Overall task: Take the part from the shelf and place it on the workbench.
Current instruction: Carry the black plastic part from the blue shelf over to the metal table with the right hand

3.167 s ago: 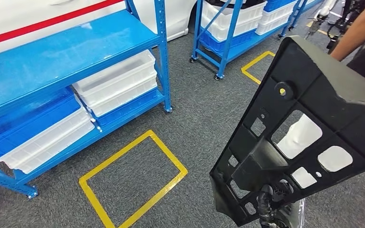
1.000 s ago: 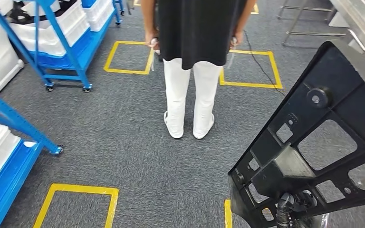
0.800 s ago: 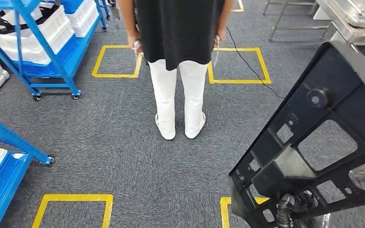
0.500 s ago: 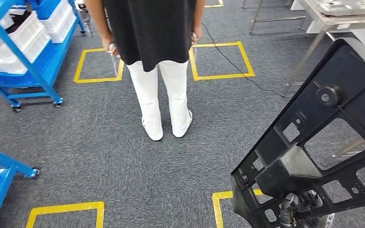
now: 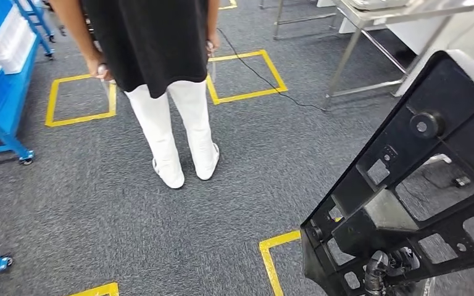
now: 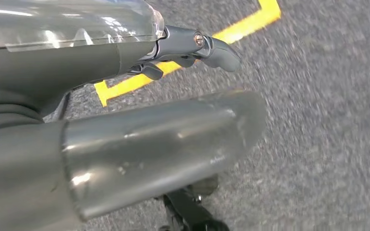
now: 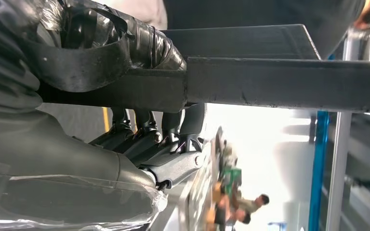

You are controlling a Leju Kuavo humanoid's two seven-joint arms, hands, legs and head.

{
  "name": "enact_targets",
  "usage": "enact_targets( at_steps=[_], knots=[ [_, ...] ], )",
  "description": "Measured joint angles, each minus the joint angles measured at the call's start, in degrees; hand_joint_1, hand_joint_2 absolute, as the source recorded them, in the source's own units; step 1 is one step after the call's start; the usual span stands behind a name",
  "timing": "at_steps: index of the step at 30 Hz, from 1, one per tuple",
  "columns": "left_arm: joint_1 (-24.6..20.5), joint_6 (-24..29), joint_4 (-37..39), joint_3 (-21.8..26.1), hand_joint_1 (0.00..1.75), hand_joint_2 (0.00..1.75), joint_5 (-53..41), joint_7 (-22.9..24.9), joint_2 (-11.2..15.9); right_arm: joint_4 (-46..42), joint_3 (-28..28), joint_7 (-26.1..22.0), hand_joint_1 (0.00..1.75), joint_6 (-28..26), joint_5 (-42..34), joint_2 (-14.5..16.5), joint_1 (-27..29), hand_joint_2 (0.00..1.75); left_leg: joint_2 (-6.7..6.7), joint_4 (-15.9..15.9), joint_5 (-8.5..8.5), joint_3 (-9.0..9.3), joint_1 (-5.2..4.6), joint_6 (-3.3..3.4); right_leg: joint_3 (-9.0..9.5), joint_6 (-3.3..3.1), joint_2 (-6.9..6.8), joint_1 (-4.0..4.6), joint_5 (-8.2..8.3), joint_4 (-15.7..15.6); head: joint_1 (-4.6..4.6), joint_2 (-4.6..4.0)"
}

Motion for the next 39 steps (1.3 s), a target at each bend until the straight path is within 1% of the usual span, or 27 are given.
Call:
enact_targets(
  at_steps=[1, 2, 4, 6, 7, 8, 10, 12, 13, 14, 15, 16, 17, 19, 21, 23, 24, 25, 27, 29, 30, 31, 33, 35, 36, 38, 39],
  knots=[
    [-0.04, -0.04, -0.02, -0.04, 0.00, 0.00, -0.14, 0.05, -0.06, 0.00, -0.24, 0.07, 1.75, 0.44, 0.09, 0.09, 0.00, 1.75, 0.72, 0.00, -0.11, 0.10, -0.02, -0.09, 1.33, -0.03, -0.30, -0.01, 1.55, -2.30, 0.00, 0.00],
    [-0.10, -0.08, -0.04, -0.09, 0.00, 0.00, -0.28, 0.11, -0.14, -0.01, -0.46, 0.09, 1.75, 0.90, 0.24, 0.21, 0.00, 1.75, 1.37, 0.00, -0.24, 0.30, -0.02, -0.22, 3.55, -0.15, -0.99, 0.02, 3.51, -6.19, 0.00, 0.00],
    [-0.17, -0.18, -0.05, -0.19, 0.00, 0.00, -0.51, 0.30, -0.26, -0.07, -0.79, 0.08, 1.75, 1.56, 0.53, 0.48, -0.09, 1.75, 2.49, 0.07, -0.62, 0.73, -0.26, -0.69, 7.58, -0.68, -3.03, 0.48, 5.92, -13.50, -0.01, 0.00],
    [-0.29, -0.24, -0.05, -0.25, 0.00, 0.00, -0.64, 0.51, -0.29, -0.15, -1.07, 0.05, 1.75, 1.92, 0.75, 0.78, -0.16, 1.75, 3.42, 0.10, -0.89, 1.06, -0.46, -1.26, 8.59, -1.28, -3.58, 1.00, 6.11, -15.73, -0.01, 0.00],
    [-0.42, -0.29, -0.05, -0.27, 0.00, 0.00, -0.78, 0.58, -0.29, -0.18, -1.22, 0.04, 1.75, 2.08, 0.84, 0.92, -0.14, 1.75, 3.91, 0.06, -0.96, 1.24, -0.46, -1.54, 8.47, -1.58, -2.88, 1.04, 6.25, -15.84, -0.01, 0.00],
    [-0.57, -0.34, -0.05, -0.31, 0.00, 0.00, -0.92, 0.60, -0.28, -0.22, -1.39, 0.02, 1.75, 2.20, 0.91, 1.08, -0.11, 1.75, 3.75, 0.17, -1.18, 1.33, -0.35, -1.89, 8.49, -1.90, -2.32, 0.94, 6.38, -16.03, -0.01, 0.00],
    [-0.74, -0.41, -0.05, -0.38, 0.00, 0.00, -1.15, 0.40, -0.25, -0.34, -1.60, -0.04, 1.75, 2.31, 1.03, 1.35, -0.19, 1.75, 1.34, 2.40, -2.98, 0.55, -0.11, -2.44, 8.62, -2.64, -1.26, 0.61, 6.74, -16.55, -0.01, 0.00],
    [-0.63, -0.44, -0.05, -0.40, 0.00, 0.00, -1.26, 0.07, -0.20, -0.42, -1.66, -0.08, 1.75, 2.32, 1.11, 1.55, -0.34, 1.75, -1.59, 9.18, -6.80, -2.51, 0.06, -2.70, 8.63, -3.13, -0.17, 0.48, 6.93, -16.70, -0.02, 0.00],
    [-0.50, -0.45, -0.05, -0.40, 0.00, 0.00, -1.33, -0.04, -0.19, -0.42, -1.68, -0.08, 1.75, 2.32, 1.12, 1.63, -0.38, 1.75, -2.09, 13.17, -8.46, -4.43, 0.09, -2.77, 8.57, -3.22, 0.51, 0.52, 6.95, -16.64, -0.02, 0.00],
    [-0.36, -0.46, -0.05, -0.39, 0.00, 0.00, -1.40, -0.09, -0.18, -0.42, -1.69, -0.08, 1.75, 2.32, 1.13, 1.69, -0.37, 1.75, -2.29, 16.07, -9.19, -5.91, 0.09, -2.81, 8.55, -3.27, 1.27, 0.57, 6.95, -16.55, -0.02, 0.00],
    [-0.27, -0.46, -0.05, -0.39, 0.00, 0.00, -1.45, -0.10, -0.17, -0.42, -1.70, -0.08, 1.75, 2.32, 1.13, 1.76, -0.36, 1.75, -2.35, 16.88, -8.68, -6.48, 0.09, -2.80, 8.54, -3.27, 2.06, 0.59, 6.94, -16.42, -0.02, 0.00],
    [-0.21, -0.46, -0.05, -0.39, 0.00, 0.00, -1.50, -0.12, -0.14, -0.42, -1.70, -0.08, 1.75, 2.32, 1.13, 1.83, -0.36, 1.75, -2.51, 15.39, -7.05, -6.00, 0.09, -2.74, 8.57, -3.23, 2.88, 0.59, 6.89, -16.27, -0.02, 0.00],
    [-0.21, -0.45, -0.05, -0.39, 0.00, 0.00, -1.50, -0.14, -0.08, -0.42, -1.70, -0.08, 1.75, 2.32, 1.13, 1.87, -0.36, 1.75, -2.98, 11.86, -4.68, -4.56, 0.11, -2.62, 8.61, -3.14, 3.70, 0.55, 6.82, -16.10, -0.02, 0.00],
    [-0.22, -0.45, -0.05, -0.40, 0.00, 0.00, -1.50, -0.17, 0.09, -0.42, -1.72, -0.09, 1.75, 2.31, 1.14, 1.92, -0.38, 1.75, -5.77, 4.36, -1.40, -1.45, 0.29, -2.29, 8.45, -2.76, 5.18, 0.52, 6.68, -15.67, -0.02, 0.00],
    [-0.22, -0.45, -0.05, -0.40, 0.00, 0.00, -1.50, -0.21, 0.17, -0.42, -1.75, -0.10, 1.75, 2.31, 1.16, 1.98, -0.36, 1.75, -7.59, 1.31, -0.79, -0.30, 0.26, -1.96, 7.97, -2.07, 6.52, 0.39, 6.82, -15.46, -0.02, 0.00],
    [-0.29, -0.45, -0.05, -0.40, 0.00, 0.00, -1.52, -0.23, 0.13, -0.44, -1.81, -0.10, 1.75, 2.28, 1.17, 2.02, -0.22, 1.75, -6.44, 0.89, -0.48, -0.16, 0.20, -1.37, 7.56, -1.31, 7.62, 0.24, 7.14, -15.55, -0.02, 0.00],
    [-0.34, -0.43, -0.05, -0.41, 0.00, 0.00, -1.56, -0.25, 0.10, -0.47, -1.90, -0.09, 1.75, 2.27, 1.17, 2.02, -0.10, 1.75, -5.69, 0.61, -0.25, -0.05, 0.28, -0.91, 7.30, -1.06, 6.91, 0.31, 6.88, -15.20, -0.01, 0.00],
    [-0.36, -0.39, -0.05, -0.41, 0.00, 0.00, -1.60, -0.27, 0.07, -0.53, -1.98, -0.04, 1.75, 2.28, 1.16, 2.02, 0.00, 1.75, -4.87, 0.31, -0.01, 0.03, 0.39, -0.47, 6.66, -0.85, 5.47, 0.43, 6.00, -13.94, 0.00, 0.00],
    [-0.18, -0.25, -0.05, -0.42, 0.00, 0.00, -1.67, -0.28, 0.05, -0.69, -2.13, 0.08, 1.75, 2.34, 1.11, 2.02, 0.34, 1.75, -3.13, 0.00, 0.18, 0.01, 0.35, 0.11, 3.84, -0.55, 1.68, 0.50, 2.48, -7.97, 0.04, 0.00],
    [0.17, -0.13, -0.05, -0.41, 0.00, 0.00, -1.71, -0.23, 0.05, -0.79, -2.17, 0.14, 1.75, 2.39, 1.02, 2.01, 1.02, 1.75, -1.37, 0.01, 0.07, -0.07, 0.18, 0.20, 0.57, -0.19, 0.30, 0.24, -0.43, -1.14, 0.04, 0.00],
    [0.27, -0.09, -0.05, -0.40, 0.00, 0.00, -1.72, -0.21, 0.03, -0.79, -2.20, 0.14, 1.75, 2.39, 0.97, 2.02, 1.44, 1.75, -0.53, 0.02, -0.02, -0.05, 0.14, 0.17, 0.06, -0.05, 0.09, 0.11, -0.40, 0.03, 0.03, 0.00],
    [0.29, -0.06, -0.05, -0.40, 0.00, 0.00, -1.73, -0.21, -0.01, -0.81, -2.25, 0.14, 1.75, 2.39, 0.92, 2.02, 1.78, 1.75, 0.23, 0.03, -0.13, 0.03, 0.13, 0.08, 0.71, 0.03, -0.12, 0.02, 0.70, -1.05, 0.03, 0.00],
    [0.20, 0.00, -0.05, -0.42, 0.00, 0.00, -1.74, -0.22, -0.27, -1.01, -2.42, 0.16, 1.75, 2.43, 0.74, 2.02, 2.17, 1.75, 1.56, 0.03, -0.45, 0.44, 0.11, -0.23, 4.81, -0.10, -1.61, 0.03, 4.33, -8.50, 0.03, 0.00],
    [0.19, 0.00, -0.12, -0.42, 0.00, 0.00, -1.75, -0.28, -0.66, -1.43, -2.73, 0.38, 1.75, 2.97, 0.55, 2.05, 2.43, 1.75, 2.61, 0.07, -0.85, 0.87, -0.11, -0.81, 8.22, -0.56, -3.30, 0.41, 6.24, -14.78, 0.03, 0.00],
    [0.22, -0.07, -0.31, -0.42, 0.00, 0.00, -1.79, -0.37, -0.96, -1.74, -2.95, 0.52, 1.75, 3.51, 0.49, 2.13, 2.80, 1.75, 3.06, 0.07, -1.00, 1.08, -0.22, -1.12, 8.79, -0.80, -3.65, 0.62, 6.31, -15.94, 0.02, 0.00],
    [0.33, -0.36, -1.15, -0.41, 0.00, 0.00, -1.89, -0.54, -1.73, -2.42, -3.53, 0.67, 1.75, 4.94, 0.45, 2.47, 4.05, 1.75, 3.88, -0.05, -1.20, 1.51, -0.30, -1.71, 8.73, -1.32, -2.58, 0.74, 6.33, -16.10, 0.02, 0.00],
    [0.25, -0.33, -1.56, -0.40, 0.00, 0.00, -1.76, -0.40, -2.08, -2.70, -3.79, 0.68, 1.75, 5.51, 0.39, 2.66, 4.57, 1.75, 3.44, 0.19, -1.54, 1.61, -0.22, -2.02, 8.79, -1.63, -2.04, 0.61, 6.47, -16.36, 0.02, 0.00]
  ],
)
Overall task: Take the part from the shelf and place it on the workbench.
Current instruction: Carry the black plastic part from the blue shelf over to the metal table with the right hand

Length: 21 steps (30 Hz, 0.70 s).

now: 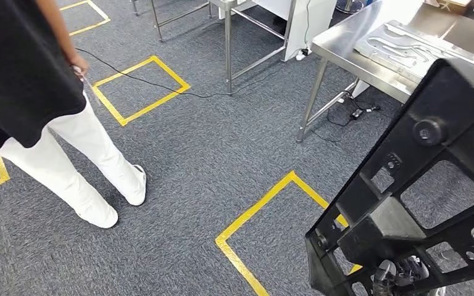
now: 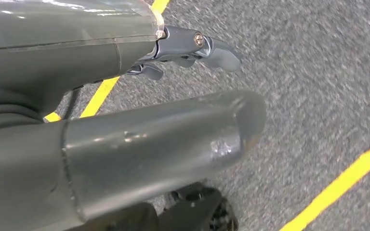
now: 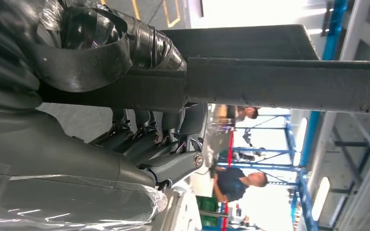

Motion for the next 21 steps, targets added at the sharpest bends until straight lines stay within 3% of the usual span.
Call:
enact_targets(
  at_steps=[2, 3, 5, 6, 7, 8, 10, 12, 14, 15, 17, 19, 21],
  knots=[
    [-0.76, 1.25, 0.20, 0.03, 0.00, 0.00, 0.88, 0.84, -0.18, -0.34, -0.20, 0.49, 1.75, 0.36, -0.19, 0.20, -0.12, 1.75, -2.66, 3.06, -2.16, -1.29, 0.22, -0.49, 0.11, -0.75, 0.99, -0.33, 0.42, -0.53, -0.01, 0.00],
    [-1.41, 2.23, 0.84, 0.04, 0.00, 0.00, 1.40, 1.36, -0.04, -0.39, -0.11, 0.91, 1.75, 0.04, -0.29, 0.19, -0.65, 1.75, -4.34, 6.40, -3.98, -2.90, 0.35, -0.66, 0.06, -1.00, 1.46, -0.36, 0.56, -0.62, -0.01, 0.00],
    [-2.73, 3.89, 2.38, 0.04, 0.00, 0.00, 2.08, 2.07, 0.38, -0.40, 0.23, 1.74, 1.75, -1.08, -0.41, 0.05, -1.62, 1.75, -5.66, 14.01, -6.94, -6.74, 0.41, -0.90, -0.06, -1.22, 2.64, -0.28, 0.67, -0.58, -0.01, 0.00],
    [-3.17, 4.35, 3.03, 0.04, 0.00, 0.00, 2.25, 2.24, 0.62, -0.40, 0.43, 2.02, 1.75, -1.55, -0.46, -0.06, -1.85, 1.75, -5.79, 16.06, -7.05, -7.88, 0.41, -0.97, -0.03, -1.23, 3.36, -0.23, 0.67, -0.53, -0.01, 0.00],
    [-3.48, 4.68, 3.56, 0.04, 0.00, 0.00, 2.40, 2.34, 0.86, -0.40, 0.59, 2.21, 1.75, -1.89, -0.51, -0.20, -1.95, 1.75, -5.85, 15.94, -5.99, -8.04, 0.42, -0.98, 0.01, -1.21, 4.15, -0.21, 0.66, -0.42, -0.01, 0.00],
    [-3.68, 4.87, 3.99, 0.04, 0.00, 0.00, 2.51, 2.37, 1.08, -0.40, 0.74, 2.34, 1.75, -2.09, -0.53, -0.33, -2.01, 1.75, -6.06, 13.61, -3.99, -7.18, 0.45, -0.91, 0.05, -1.16, 4.98, -0.21, 0.63, -0.26, -0.02, 0.00],
    [-3.98, 5.05, 4.56, 0.04, 0.00, 0.00, 2.60, 2.38, 1.42, -0.40, 0.95, 2.40, 1.75, -2.21, -0.53, -0.57, -2.10, 1.75, -7.99, 6.17, 0.00, -4.19, 0.59, -0.64, -0.14, -0.84, 6.55, -0.18, 0.43, 0.33, -0.02, 0.00],
    [-4.24, 5.17, 5.08, 0.03, 0.00, 0.00, 2.60, 2.39, 1.71, -0.40, 1.14, 2.40, 1.75, -2.22, -0.53, -0.87, -2.26, 1.75, -9.91, 1.78, 1.23, -2.52, 0.64, -0.24, -0.70, -0.19, 7.94, -0.19, 0.39, 0.84, -0.01, 0.00],
    [-4.36, 5.24, 5.51, 0.00, 0.00, 0.00, 2.55, 2.44, 1.88, -0.42, 1.31, 2.40, 1.75, -2.39, -0.53, -1.19, -2.33, 1.75, -9.54, 1.18, 1.06, -2.31, 0.52, 0.36, -1.19, 0.59, 9.22, -0.32, 0.70, 0.81, 0.00, 0.00],
    [-4.43, 5.20, 5.69, -0.02, 0.00, 0.00, 2.54, 2.45, 1.92, -0.43, 1.35, 2.40, 1.75, -2.60, -0.53, -1.32, -2.28, 1.75, -8.83, 0.90, 1.28, -2.19, 0.56, 0.80, -1.35, 0.90, 9.00, -0.39, 0.70, 0.89, 0.01, 0.00],
    [-4.53, 4.94, 5.94, -0.04, 0.00, 0.00, 2.60, 2.36, 2.01, -0.45, 1.40, 2.40, 1.75, -3.07, -0.54, -1.66, -2.33, 1.75, -7.38, 0.28, 1.76, -2.01, 0.75, 1.69, -2.55, 1.42, 6.13, -0.29, -0.90, 3.19, 0.02, 0.00],
    [-4.43, 4.58, 6.21, -0.05, 0.00, 0.00, 2.79, 2.23, 2.19, -0.46, 1.58, 2.42, 1.75, -3.50, -0.59, -2.10, -2.53, 1.75, -5.80, 0.08, 1.87, -2.07, 0.68, 2.12, -5.71, 1.85, 2.85, -0.35, -4.64, 9.71, 0.02, 0.00],
    [-4.27, 4.38, 6.45, -0.04, 0.00, 0.00, 2.93, 2.21, 2.34, -0.45, 1.78, 2.44, 1.75, -3.84, -0.67, -2.47, -2.60, 1.75, -4.13, 0.10, 1.74, -2.12, 0.61, 2.16, -8.64, 2.26, 2.14, -0.60, -6.84, 15.71, 0.01, 0.00]
  ],
)
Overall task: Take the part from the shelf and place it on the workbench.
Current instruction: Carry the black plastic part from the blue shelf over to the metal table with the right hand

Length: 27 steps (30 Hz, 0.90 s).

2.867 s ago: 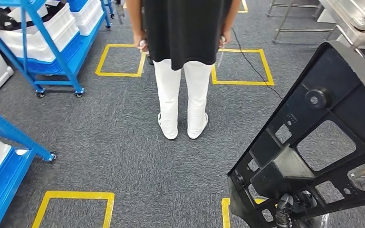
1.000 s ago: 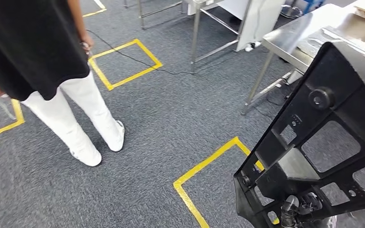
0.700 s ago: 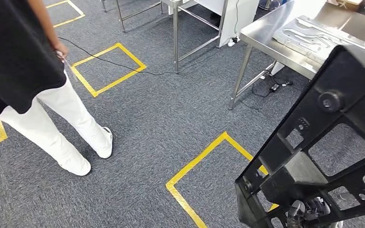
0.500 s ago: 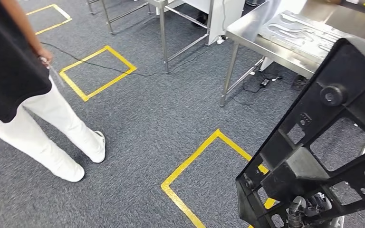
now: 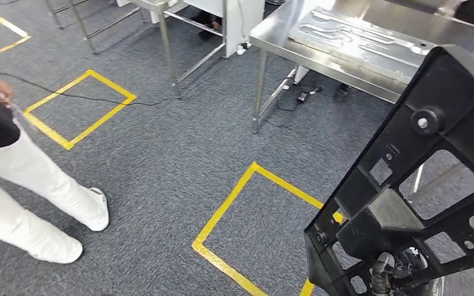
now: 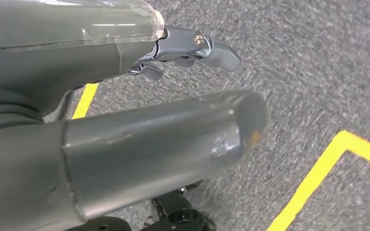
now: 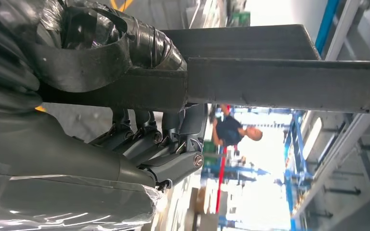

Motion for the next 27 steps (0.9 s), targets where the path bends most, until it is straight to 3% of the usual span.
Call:
enact_targets(
  at_steps=[1, 2, 5, 7, 9, 11, 13, 15, 16, 17, 18, 20, 22, 24, 25, 27],
  knots=[
    [0.01, -0.05, 0.09, 0.00, 0.00, 0.00, 0.04, -0.01, 0.04, 0.01, 0.04, 0.01, 1.75, -0.11, -0.02, -0.14, 0.01, 1.75, 0.77, 0.01, -0.10, 0.05, -0.01, -0.06, -0.17, 0.13, -0.15, -0.12, 0.48, 0.40, 0.01, 0.00],
    [-0.02, -0.08, 0.18, 0.00, 0.00, 0.00, 0.08, -0.01, 0.05, 0.01, 0.07, 0.02, 1.75, -0.18, -0.02, -0.27, 0.01, 1.75, 1.49, 0.02, -0.24, 0.20, 0.00, -0.18, 0.96, 0.17, -0.49, -0.21, 2.04, -1.63, 0.01, 0.00],
    [-0.13, -0.13, 0.47, 0.00, 0.00, 0.00, 0.13, -0.03, 0.05, 0.01, 0.18, 0.04, 1.75, -0.19, -0.02, -0.57, -0.06, 1.75, 3.27, 0.08, -0.89, 0.97, -0.24, -0.91, 7.03, -0.38, -3.37, 0.09, 6.74, -12.75, 0.01, 0.00],
    [-0.24, -0.13, 0.52, -0.01, 0.00, 0.00, 0.15, -0.04, 0.08, 0.01, 0.31, 0.05, 1.75, -0.20, -0.02, -0.69, -0.11, 1.75, 4.27, 0.08, -1.23, 1.37, -0.47, -1.55, 8.10, -1.04, -4.05, 0.60, 6.98, -15.13, -0.01, 0.00],
    [-0.47, -0.08, 0.55, -0.05, 0.00, 0.00, 0.16, -0.20, 0.11, -0.01, 0.39, 0.08, 1.75, -0.33, -0.02, -0.75, -0.02, 1.75, 4.81, 0.04, -1.50, 1.72, -0.38, -2.21, 7.96, -1.72, -2.71, 0.57, 7.17, -15.33, -0.01, 0.00],
    [-0.64, 0.10, 0.57, -0.17, 0.00, 0.00, 0.14, -0.59, 0.18, -0.03, 0.48, 0.10, 1.75, -0.52, -0.02, -0.78, 0.00, 1.75, 2.47, 2.04, -3.14, 1.08, -0.17, -2.75, 8.10, -2.52, -1.58, 0.26, 7.46, -15.79, -0.02, 0.00],
    [-0.56, 0.26, 0.60, -0.26, 0.00, 0.00, 0.11, -0.85, 0.26, -0.04, 0.65, 0.13, 1.75, -0.58, -0.02, -0.79, -0.07, 1.75, -0.72, 8.57, -6.78, -1.91, 0.00, -2.99, 8.15, -3.06, -0.42, 0.12, 7.60, -15.97, -0.03, 0.00],
    [-0.27, 0.30, 0.64, -0.26, 0.00, 0.00, 0.10, -0.87, 0.30, -0.04, 0.78, 0.16, 1.75, -0.58, -0.02, -0.80, -0.11, 1.75, -1.59, 15.70, -9.25, -5.59, 0.03, -3.07, 8.11, -3.21, 1.11, 0.25, 7.59, -15.85, -0.03, 0.00],
    [-0.15, 0.32, 0.66, -0.26, 0.00, 0.00, 0.09, -0.87, 0.32, -0.04, 0.80, 0.16, 1.75, -0.58, -0.02, -0.81, -0.10, 1.75, -1.68, 16.89, -8.86, -6.44, 0.03, -3.03, 8.12, -3.23, 1.96, 0.31, 7.56, -15.74, -0.03, 0.00],
    [-0.09, 0.34, 0.67, -0.27, 0.00, 0.00, 0.09, -0.87, 0.35, -0.04, 0.81, 0.16, 1.75, -0.58, -0.02, -0.81, -0.10, 1.75, -1.83, 15.58, -7.23, -6.16, 0.03, -2.91, 8.16, -3.22, 2.80, 0.35, 7.52, -15.60, -0.03, 0.00],
    [-0.09, 0.36, 0.67, -0.28, 0.00, 0.00, 0.09, -0.87, 0.38, -0.04, 0.82, 0.16, 1.75, -0.58, -0.02, -0.81, -0.10, 1.75, -2.30, 12.30, -4.87, -4.93, 0.03, -2.71, 8.21, -3.17, 3.63, 0.36, 7.45, -15.46, -0.03, 0.00],
    [-0.09, 0.38, 0.67, -0.30, 0.00, 0.00, 0.09, -0.90, 0.52, -0.04, 0.84, 0.17, 1.75, -0.58, -0.01, -0.81, -0.12, 1.75, -4.62, 4.70, -1.33, -1.90, 0.08, -2.18, 8.19, -2.87, 5.15, 0.39, 7.29, -15.13, -0.02, 0.00],
    [-0.12, 0.38, 0.68, -0.30, 0.00, 0.00, 0.09, -0.93, 0.64, -0.04, 0.86, 0.19, 1.75, -0.58, -0.01, -0.81, -0.10, 1.75, -6.03, 1.38, -0.66, -0.58, -0.01, -1.79, 7.90, -2.21, 6.42, 0.30, 7.32, -15.00, -0.02, 0.00],
    [-0.25, 0.38, 0.69, -0.35, 0.00, 0.00, 0.09, -0.96, 0.61, -0.04, 0.88, 0.19, 1.75, -0.58, -0.01, -0.83, -0.02, 1.75, -5.04, 0.94, -0.47, -0.32, -0.07, -1.28, 7.63, -1.39, 7.39, 0.16, 7.54, -15.15, -0.03, 0.00],
    [-0.34, 0.38, 0.70, -0.41, 0.00, 0.00, 0.07, -0.98, 0.55, -0.05, 0.89, 0.19, 1.75, -0.60, -0.01, -0.85, 0.06, 1.75, -4.38, 0.61, -0.24, -0.13, 0.00, -0.88, 7.48, -1.06, 6.70, 0.16, 7.35, -14.91, -0.02, 0.00],
    [-0.39, 0.38, 0.72, -0.60, 0.00, 0.00, 0.03, -1.02, 0.46, -0.09, 0.89, 0.19, 1.75, -0.72, 0.00, -0.97, 0.02, 1.75, -2.91, -0.06, 0.16, 0.13, 0.22, -0.12, 5.99, -0.48, 3.36, 0.29, 5.14, -11.61, 0.00, 0.00]
  ],
)
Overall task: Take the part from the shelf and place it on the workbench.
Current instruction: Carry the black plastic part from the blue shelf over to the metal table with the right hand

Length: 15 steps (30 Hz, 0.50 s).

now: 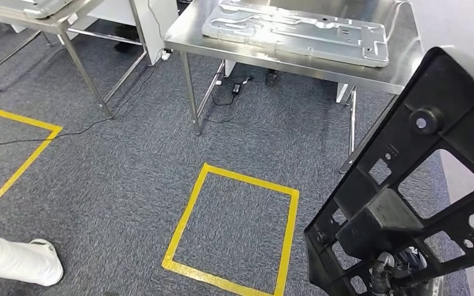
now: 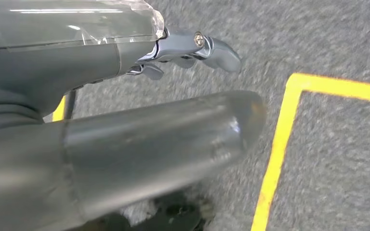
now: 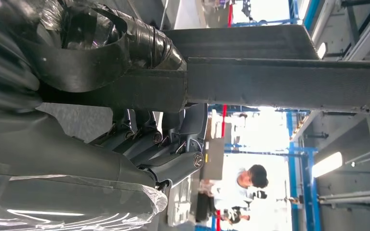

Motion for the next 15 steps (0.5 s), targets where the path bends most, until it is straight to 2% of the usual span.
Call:
enact_targets(
  at_steps=[1, 2, 3, 4, 5, 6, 8, 9, 10, 12, 13, 15],
  knots=[
    [0.08, 0.01, 0.00, -0.08, 0.00, 0.00, -0.02, -0.01, 0.02, -0.01, 0.01, 0.00, 1.75, -0.06, -0.01, -0.09, -0.03, 1.75, 0.80, -0.09, 0.01, 0.02, -0.09, 0.19, -1.66, 0.28, -1.90, -0.04, -1.94, 3.43, 0.01, 0.00],
    [0.20, 0.02, 0.00, -0.13, 0.00, 0.00, -0.01, -0.01, 0.05, -0.02, 0.01, 0.00, 1.75, -0.10, 0.00, -0.16, -0.11, 1.75, 1.62, -0.09, -0.04, -0.01, -0.15, 0.31, -3.61, 0.56, -2.90, -0.15, -3.84, 7.34, 0.01, 0.00],
    [0.30, 0.02, 0.00, -0.16, 0.00, 0.00, -0.01, 0.00, 0.08, -0.01, 0.01, 0.01, 1.75, -0.10, 0.00, -0.21, -0.12, 1.75, 2.47, -0.08, -0.12, -0.03, -0.20, 0.31, -5.29, 0.80, -3.30, -0.30, -5.04, 10.64, 0.01, 0.00],
    [0.35, 0.03, 0.00, -0.18, 0.00, 0.00, -0.01, 0.01, 0.10, -0.01, 0.01, 0.01, 1.75, -0.10, -0.01, -0.24, -0.10, 1.75, 3.27, -0.07, -0.23, 0.02, -0.23, 0.26, -6.10, 0.97, -3.46, -0.44, -5.14, 12.18, 0.01, 0.00],
    [0.35, 0.03, 0.01, -0.21, 0.00, 0.00, -0.01, 0.01, 0.09, -0.01, 0.01, 0.02, 1.75, -0.10, 0.00, -0.27, -0.10, 1.75, 3.99, -0.06, -0.37, 0.15, -0.23, 0.18, -5.72, 1.05, -3.65, -0.54, -4.09, 11.45, 0.02, 0.00],
    [0.33, 0.02, 0.04, -0.26, 0.00, 0.00, -0.03, 0.01, 0.06, -0.01, 0.01, 0.03, 1.75, -0.11, 0.00, -0.30, -0.09, 1.75, 4.68, -0.06, -0.55, 0.40, -0.23, 0.03, -4.12, 1.03, -4.10, -0.60, -2.17, 8.45, 0.02, 0.00],
    [0.32, 0.01, 0.13, -0.38, 0.00, 0.00, -0.03, 0.00, 0.01, -0.02, 0.01, 0.09, 1.75, -0.27, 0.00, -0.36, -0.12, 1.75, 5.88, -0.02, -1.04, 1.00, -0.39, -0.46, 0.20, 0.57, -6.40, -0.35, 1.28, 0.37, 0.02, 0.00],
    [0.30, -0.01, 0.16, -0.43, 0.00, 0.00, 0.02, -0.02, -0.01, -0.02, 0.03, 0.24, 1.75, -0.67, -0.01, -0.41, -0.13, 1.75, 6.42, 0.01, -1.28, 1.25, -0.50, -0.79, 1.65, 0.17, -7.27, -0.10, 2.13, -2.39, 0.01, 0.00],
    [0.29, -0.01, 0.17, -0.49, 0.00, 0.00, 0.13, -0.07, -0.01, -0.02, 0.11, 0.46, 1.75, -1.24, -0.01, -0.51, -0.14, 1.75, 6.90, 0.02, -1.48, 1.42, -0.61, -1.11, 2.25, -0.20, -7.73, 0.15, 2.27, -3.61, 0.01, 0.00],
    [0.16, -0.26, 0.19, -0.66, 0.00, 0.00, 0.49, -0.28, -0.01, -0.02, 0.40, 1.22, 1.75, -3.01, 0.33, -0.83, -0.03, 1.75, 7.87, -0.25, -1.82, 1.88, -0.67, -1.80, 2.17, -0.94, -6.69, 0.37, 2.05, -3.83, 0.00, 0.00],
    [0.08, -0.55, 0.19, -0.73, 0.00, 0.00, 0.70, -0.50, 0.06, -0.03, 0.64, 1.64, 1.75, -4.00, 0.76, -1.05, 0.08, 1.75, 7.53, -0.14, -2.05, 2.06, -0.56, -2.17, 2.33, -1.31, -6.14, 0.25, 1.97, -4.13, 0.00, 0.00],
    [0.03, -1.28, 0.22, -0.81, 0.00, 0.00, 1.15, -0.97, 0.28, -0.04, 1.34, 2.32, 1.75, -6.09, 1.89, -1.60, 0.20, 1.75, 4.79, 2.81, -3.62, 0.79, -0.35, -2.76, 2.90, -2.37, -5.26, -0.09, 1.62, -4.84, -0.02, 0.00]
  ],
)
